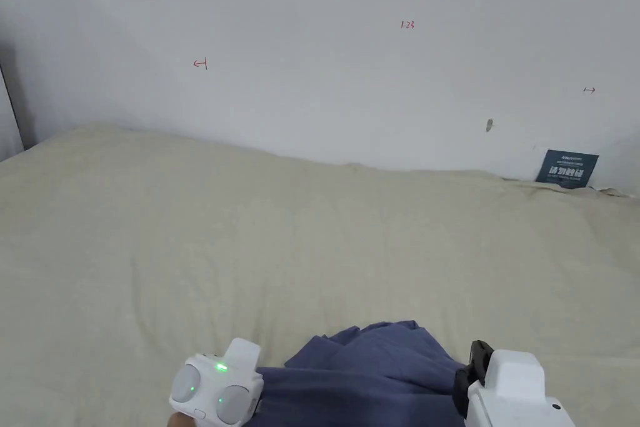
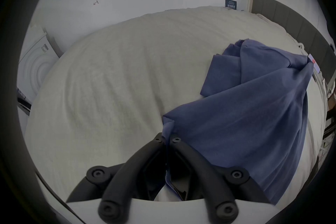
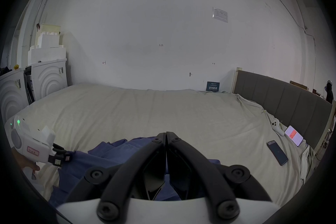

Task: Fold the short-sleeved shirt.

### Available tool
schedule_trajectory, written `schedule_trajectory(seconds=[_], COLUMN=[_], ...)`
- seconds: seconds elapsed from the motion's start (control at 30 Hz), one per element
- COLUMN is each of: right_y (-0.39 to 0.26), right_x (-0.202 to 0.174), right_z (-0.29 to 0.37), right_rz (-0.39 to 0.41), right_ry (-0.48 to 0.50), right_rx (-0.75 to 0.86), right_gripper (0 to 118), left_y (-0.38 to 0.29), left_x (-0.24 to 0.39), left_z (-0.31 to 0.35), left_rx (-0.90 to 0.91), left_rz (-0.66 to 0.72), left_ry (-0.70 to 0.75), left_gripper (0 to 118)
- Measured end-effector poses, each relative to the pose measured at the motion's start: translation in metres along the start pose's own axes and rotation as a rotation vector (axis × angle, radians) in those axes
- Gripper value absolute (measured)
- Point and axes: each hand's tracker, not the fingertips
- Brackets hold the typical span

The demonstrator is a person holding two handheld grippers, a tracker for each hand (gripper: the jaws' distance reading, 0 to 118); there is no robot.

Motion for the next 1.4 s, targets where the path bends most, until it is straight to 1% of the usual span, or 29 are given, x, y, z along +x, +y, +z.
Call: schedule_trajectory(seconds=[0.07, 0.17, 0.23, 0.4, 0.47, 0.53, 0.57, 0.67, 0.8, 0.83, 0.9, 0.97, 1.0, 1.07, 1.1, 1.13, 1.27, 1.4], right_y=[-0.001, -0.002, -0.001, 0.0, 0.0, -0.001, -0.001, -0.001, 0.0, 0.001, 0.003, 0.004, 0.005, 0.004, 0.003, 0.0, -0.015, -0.034], right_x=[0.003, 0.01, 0.015, 0.025, 0.029, 0.033, 0.036, 0.042, 0.056, 0.059, 0.065, 0.069, 0.069, 0.071, 0.07, 0.068, 0.061, 0.056], right_z=[0.0, 0.0, 0.0, 0.0, -0.001, -0.002, -0.003, -0.007, -0.029, -0.036, -0.055, -0.081, -0.093, -0.118, -0.128, -0.14, -0.179, -0.209], right_rz=[0.003, 0.0, -0.006, -0.01, -0.013, -0.017, -0.019, -0.019, -0.019, -0.026, -0.027, -0.017, -0.012, -0.014, 0.001, 0.003, 0.053, 0.016], right_ry=[-0.006, -0.016, -0.022, -0.039, -0.046, -0.053, -0.055, -0.067, -0.065, -0.058, -0.026, 0.004, 0.016, 0.05, 0.055, 0.071, 0.097, 0.14], right_rx=[-0.005, -0.006, -0.006, -0.004, -0.005, -0.008, -0.009, -0.014, -0.08, -0.091, -0.14, -0.219, -0.247, -0.303, -0.338, -0.363, -0.485, -0.577], right_gripper=[0, 0, 0, 0, 0, 0, 0, 0, 0, 0, 1, 7, 17, 56, 70, 77, 77, 77], left_y=[-0.001, -0.006, -0.011, -0.019, -0.015, -0.014, 0.002, 0.005, -0.013, -0.01, -0.014, -0.017, -0.019, -0.023, -0.025, -0.025, -0.028, -0.03], left_x=[-0.006, -0.016, -0.022, -0.026, -0.025, -0.025, -0.059, -0.066, -0.095, -0.086, -0.088, -0.083, -0.08, -0.075, -0.088, -0.09, -0.095, -0.096], left_z=[0.016, 0.042, 0.062, 0.115, 0.107, 0.107, 0.065, 0.053, 0.054, 0.08, 0.084, 0.093, 0.096, 0.096, 0.082, 0.078, 0.067, 0.063], left_rx=[0.045, 0.116, 0.177, 0.294, 0.329, 0.36, 0.364, 0.379, 0.387, 0.39, 0.38, 0.381, 0.373, 0.358, 0.34, 0.337, 0.321, 0.312], left_rz=[0.084, 0.145, 0.191, 0.24, 0.262, 0.254, 0.249, 0.255, 0.277, 0.274, 0.272, 0.25, 0.253, 0.258, 0.28, 0.285, 0.297, 0.297], left_ry=[-0.041, -0.1, -0.172, -0.223, -0.235, -0.237, -0.239, -0.225, -0.181, -0.174, -0.164, -0.135, -0.126, -0.125, -0.136, -0.13, -0.123, -0.118], left_gripper=[0, 0, 0, 0, 0, 0, 0, 0, 0, 0, 0, 0, 0, 0, 0, 0, 0, 0])
